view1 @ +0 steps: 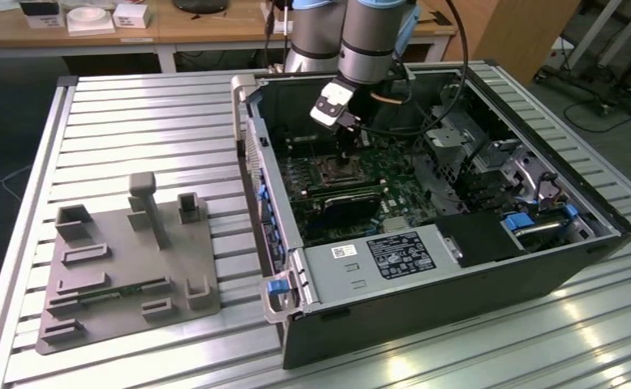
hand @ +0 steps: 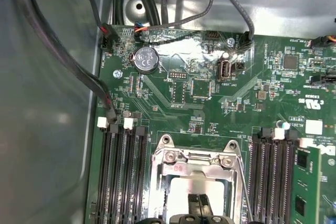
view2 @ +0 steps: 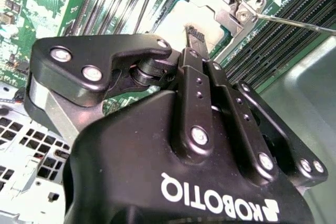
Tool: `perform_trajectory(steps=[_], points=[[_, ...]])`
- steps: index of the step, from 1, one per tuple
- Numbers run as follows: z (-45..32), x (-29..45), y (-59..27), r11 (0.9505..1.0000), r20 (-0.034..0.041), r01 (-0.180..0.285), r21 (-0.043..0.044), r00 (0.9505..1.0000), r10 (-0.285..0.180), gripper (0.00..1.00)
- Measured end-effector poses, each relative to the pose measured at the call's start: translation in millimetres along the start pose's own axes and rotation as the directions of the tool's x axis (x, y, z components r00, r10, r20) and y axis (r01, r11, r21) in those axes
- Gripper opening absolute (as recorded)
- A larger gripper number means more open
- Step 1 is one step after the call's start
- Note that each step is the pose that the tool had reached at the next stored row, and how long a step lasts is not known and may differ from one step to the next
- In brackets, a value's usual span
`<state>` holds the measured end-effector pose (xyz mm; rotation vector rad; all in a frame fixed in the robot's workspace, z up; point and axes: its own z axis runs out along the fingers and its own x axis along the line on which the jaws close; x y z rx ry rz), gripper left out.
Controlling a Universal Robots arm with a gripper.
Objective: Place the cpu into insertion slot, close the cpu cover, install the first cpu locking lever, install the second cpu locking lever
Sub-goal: 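Install the first cpu locking lever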
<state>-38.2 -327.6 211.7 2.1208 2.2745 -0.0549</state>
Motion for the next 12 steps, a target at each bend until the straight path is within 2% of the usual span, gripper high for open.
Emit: perform_trajectory(steps=[8, 10, 12], points=[[-22.6, -1.1, 0.0, 1.0, 0.0, 0.005, -0.0002, 1.0, -0.005, 0.1], [-24.5, -1.2, 0.0, 0.9999, 0.0001, 0.011, -0.0005, 0.9999, -0.011, 0.1], [-24.4, -1.1, 0.1, 0.9991, 0.0001, 0.042, -0.0021, 0.9991, -0.042, 0.1]])
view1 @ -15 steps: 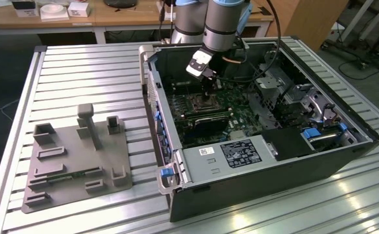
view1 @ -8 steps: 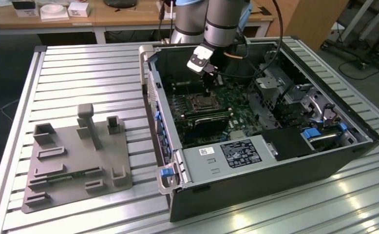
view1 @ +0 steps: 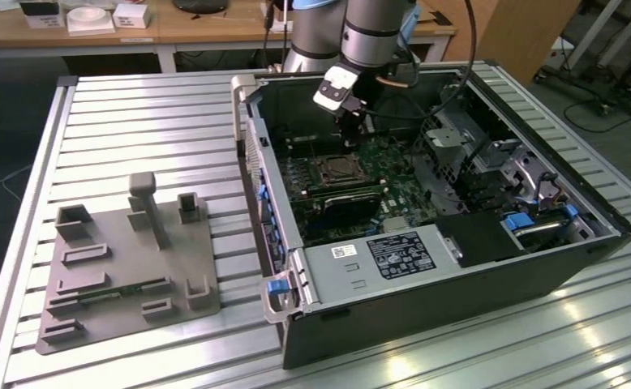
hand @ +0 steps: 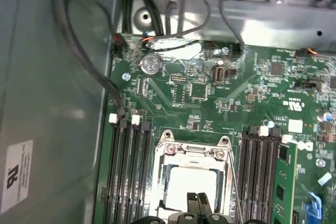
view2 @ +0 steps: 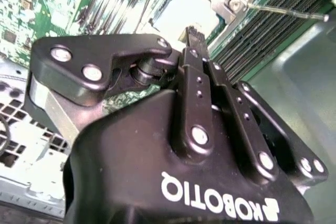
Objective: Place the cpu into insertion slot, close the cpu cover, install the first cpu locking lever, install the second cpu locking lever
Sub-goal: 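Install the first cpu locking lever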
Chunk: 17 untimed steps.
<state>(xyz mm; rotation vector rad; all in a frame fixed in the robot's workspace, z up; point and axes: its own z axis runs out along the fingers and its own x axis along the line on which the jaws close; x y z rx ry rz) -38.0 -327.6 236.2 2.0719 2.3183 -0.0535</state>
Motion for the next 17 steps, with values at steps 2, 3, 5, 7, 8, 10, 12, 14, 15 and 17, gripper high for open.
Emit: perform_trajectory(steps=[2, 3, 5, 7, 8, 10, 12, 14, 15, 17], points=[[-0.1, 0.0, -0.1, 0.9994, 0.0003, 0.036, -0.0016, 0.9994, -0.036, 0.1], [-0.1, 0.0, -0.1, 0.9985, 0.0005, 0.055, -0.0024, 0.9985, -0.055, 0.1], [-0.1, 0.0, -0.1, 0.9958, 0.0008, 0.091, -0.0041, 0.9958, -0.091, 0.1], [0.0, 0.0, -0.2, 0.9922, 0.0012, 0.124, -0.0055, 0.9923, -0.124, 0.1], [0.0, 0.1, -0.8, 0.9915, 0.0008, 0.13, -0.0059, 0.9915, -0.13, 0.1], [0.1, 0.5, -4.8, 0.9913, -0.0008, 0.131, -0.0064, 0.9913, -0.131, 0.1], [0.2, 1.2, -10.6, 0.9912, -0.0014, 0.132, -0.0066, 0.9912, -0.132, 0.1], [0.3, 1.8, -16.3, 0.9908, -0.0013, 0.135, -0.0067, 0.9909, -0.135, 0.1], [0.2, 2.1, -19.0, 0.9906, -0.0013, 0.137, -0.0068, 0.9906, -0.137, 0.1], [0.3, 2.7, -24.3, 0.99, -0.0012, 0.141, -0.007, 0.99, -0.141, 0.1]])
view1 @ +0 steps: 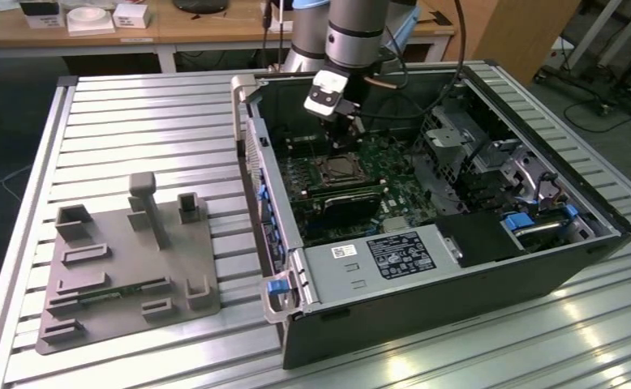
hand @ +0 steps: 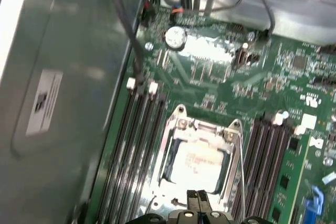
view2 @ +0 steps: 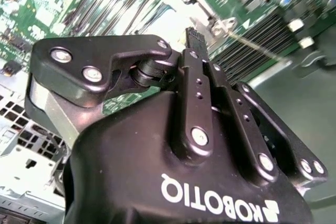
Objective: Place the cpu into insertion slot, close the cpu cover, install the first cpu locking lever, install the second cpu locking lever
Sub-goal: 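Install the first cpu locking lever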
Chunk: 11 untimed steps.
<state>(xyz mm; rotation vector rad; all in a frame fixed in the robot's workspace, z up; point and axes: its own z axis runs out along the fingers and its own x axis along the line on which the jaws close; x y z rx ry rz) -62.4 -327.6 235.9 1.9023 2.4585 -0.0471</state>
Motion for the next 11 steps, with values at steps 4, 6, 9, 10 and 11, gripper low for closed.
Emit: perform_trajectory(steps=[4, 6, 9, 10, 11], points=[[-0.1, 2.4, -9.1, 0.9999, 0.0001, 0.013, -0.0006, 0.9999, -0.013, 0.1], [0.0, 2.9, -11.0, 0.9996, 0.0001, 0.028, -0.0012, 0.9996, -0.028, 0.1], [0.0, 2.9, -11.2, 0.9969, 0.0006, 0.079, -0.0033, 0.9969, -0.079, 0.1], [0.1, 2.9, -11.2, 0.9953, 0.0006, 0.097, -0.0043, 0.9953, -0.097, 0.1], [0.1, 2.9, -11.2, 0.9934, 0.0008, 0.114, -0.005, 0.9934, -0.114, 0.1]])
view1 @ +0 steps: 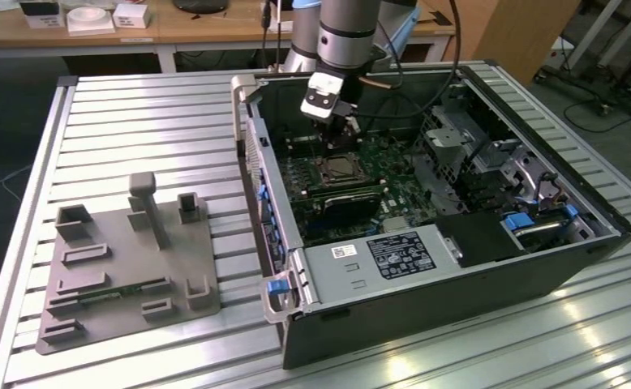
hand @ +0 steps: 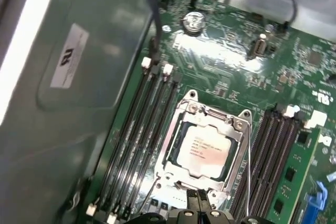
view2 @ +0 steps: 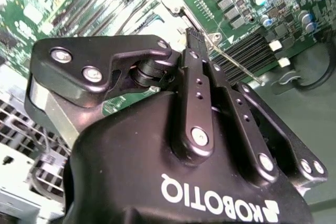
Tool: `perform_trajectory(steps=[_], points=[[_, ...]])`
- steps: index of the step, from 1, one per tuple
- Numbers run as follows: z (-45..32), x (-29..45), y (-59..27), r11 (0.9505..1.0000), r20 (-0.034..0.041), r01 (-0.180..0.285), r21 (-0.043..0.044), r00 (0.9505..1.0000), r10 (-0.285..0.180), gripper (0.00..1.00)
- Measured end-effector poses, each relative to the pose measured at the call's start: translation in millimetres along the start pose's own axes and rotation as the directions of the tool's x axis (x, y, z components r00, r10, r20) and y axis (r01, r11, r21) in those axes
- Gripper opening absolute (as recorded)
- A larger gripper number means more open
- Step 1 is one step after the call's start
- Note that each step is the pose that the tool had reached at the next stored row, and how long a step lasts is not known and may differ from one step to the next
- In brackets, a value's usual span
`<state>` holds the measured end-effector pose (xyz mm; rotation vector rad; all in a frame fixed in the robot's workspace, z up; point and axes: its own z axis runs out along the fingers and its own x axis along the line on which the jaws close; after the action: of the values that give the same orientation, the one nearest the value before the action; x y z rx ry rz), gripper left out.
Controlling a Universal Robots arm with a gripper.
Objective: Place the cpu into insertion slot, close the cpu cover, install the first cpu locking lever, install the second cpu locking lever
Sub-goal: 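Install the first cpu locking lever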
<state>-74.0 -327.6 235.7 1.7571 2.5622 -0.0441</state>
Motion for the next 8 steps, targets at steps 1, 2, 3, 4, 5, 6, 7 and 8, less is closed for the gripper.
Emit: perform_trajectory(steps=[1, 2, 3, 4, 5, 6, 7, 8], points=[[0.1, 0.0, 0.0, 0.9998, 0.0, 0.018, -0.0008, 0.9998, -0.018, 0.1], [0.1, 0.0, 0.0, 0.9994, 0.0002, 0.036, -0.0016, 0.9994, -0.036, 0.1], [0.1, 0.0, 0.0, 0.9985, 0.0002, 0.054, -0.0023, 0.9985, -0.054, 0.1], [0.2, 0.0, 0.0, 0.9973, 0.0004, 0.073, -0.0033, 0.9973, -0.073, 0.1], [0.2, 0.0, 0.0, 0.9959, 0.0005, 0.091, -0.004, 0.9959, -0.091, 0.1], [0.3, 0.0, 0.0, 0.9941, 0.0007, 0.109, -0.0048, 0.9941, -0.109, 0.1], [0.3, 0.0, 0.0, 0.992, 0.0008, 0.126, -0.0056, 0.992, -0.126, 0.1], [0.4, 0.0, 0.0, 0.9895, 0.001, 0.144, -0.0064, 0.9895, -0.144, 0.1]])
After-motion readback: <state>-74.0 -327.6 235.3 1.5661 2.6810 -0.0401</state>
